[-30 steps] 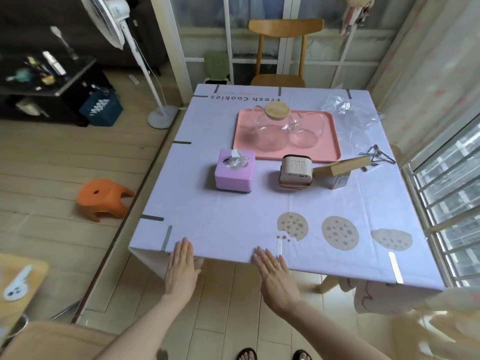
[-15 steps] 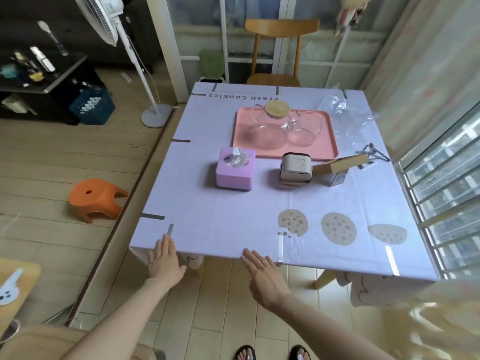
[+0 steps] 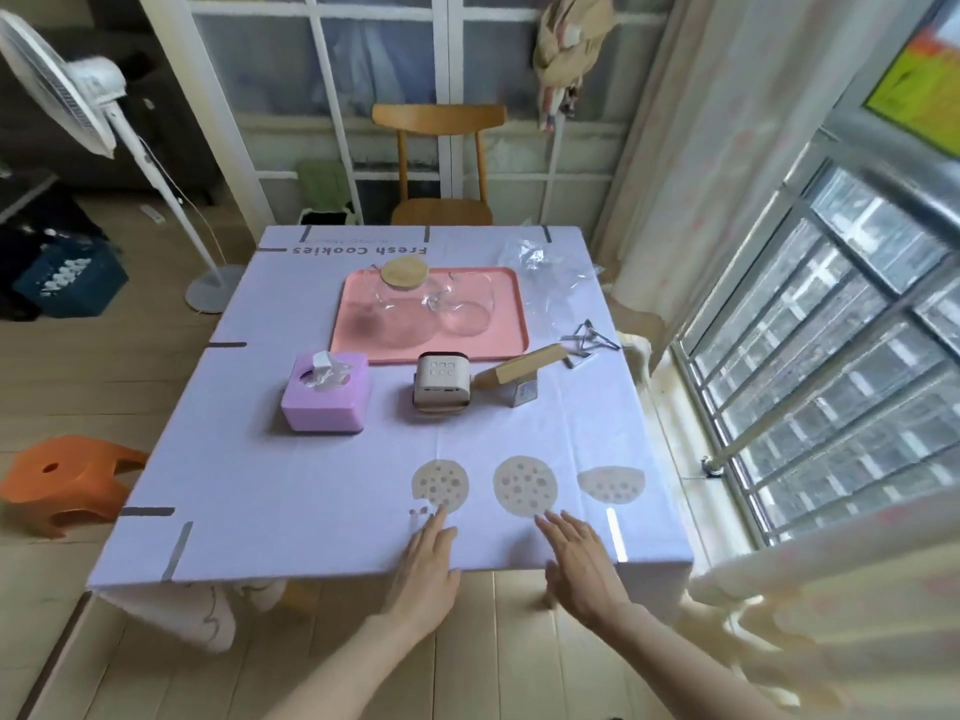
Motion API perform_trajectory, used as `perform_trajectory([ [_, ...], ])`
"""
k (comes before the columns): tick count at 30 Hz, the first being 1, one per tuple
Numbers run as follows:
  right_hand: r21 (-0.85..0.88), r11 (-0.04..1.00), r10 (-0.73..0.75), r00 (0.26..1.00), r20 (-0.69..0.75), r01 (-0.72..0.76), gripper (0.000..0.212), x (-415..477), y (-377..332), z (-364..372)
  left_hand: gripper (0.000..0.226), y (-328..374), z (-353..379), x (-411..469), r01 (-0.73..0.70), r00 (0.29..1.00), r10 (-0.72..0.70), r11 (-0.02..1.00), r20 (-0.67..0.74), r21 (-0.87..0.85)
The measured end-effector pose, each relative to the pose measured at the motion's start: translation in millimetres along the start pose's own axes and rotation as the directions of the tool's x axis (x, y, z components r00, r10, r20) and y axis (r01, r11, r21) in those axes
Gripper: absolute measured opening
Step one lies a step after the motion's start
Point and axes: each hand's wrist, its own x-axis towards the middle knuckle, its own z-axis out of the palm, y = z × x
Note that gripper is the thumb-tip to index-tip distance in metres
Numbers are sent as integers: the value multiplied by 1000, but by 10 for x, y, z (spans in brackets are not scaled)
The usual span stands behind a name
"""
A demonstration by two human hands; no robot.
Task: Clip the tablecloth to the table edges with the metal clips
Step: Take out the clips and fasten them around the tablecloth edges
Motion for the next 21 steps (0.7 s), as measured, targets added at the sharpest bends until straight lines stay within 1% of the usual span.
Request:
perform_trajectory([
  [2, 23, 1000, 17, 1000, -17, -16, 61, -102, 373, -160, 48, 340, 115, 171, 11, 1000, -10, 999, 29, -32],
  [4, 47, 998, 41, 999, 16, -42, 54, -180, 724, -357, 49, 700, 223, 359, 50, 997, -46, 996, 62, -67],
  [6, 124, 991, 54, 999, -8, -53, 54, -217, 1085, -483, 50, 1039, 338, 563, 71, 994, -66, 995, 82, -65],
  [7, 124, 991, 51, 998, -27, -47, 55, -227, 1287, -495, 49, 1197, 397, 655, 82, 993, -76, 994, 90, -71],
  [10, 166, 984, 63, 997, 44, -70, 58, -230, 1799, -620, 46, 1626, 568, 886, 135, 986, -122, 985, 114, -108],
  [12, 164, 986, 38, 999, 34, -43, 58, -206, 1993, -821, 45, 1841, 673, 1030, 150, 983, -137, 983, 121, -107],
  [14, 152, 988, 30, 997, 78, -41, 54, -131, 2133, -983, 43, 2002, 752, 1160, 172, 978, -157, 980, 139, -103],
  [17, 182, 983, 15, 995, 97, -32, 51, 94, 2308, -1121, 37, 2127, 821, 1378, 198, 973, -184, 976, 142, -88],
  [21, 204, 979, -52, 993, 109, 29, 51, 523, 2440, -1314, 44, 2203, 824, 1776, 254, 962, -245, 965, 118, -72],
])
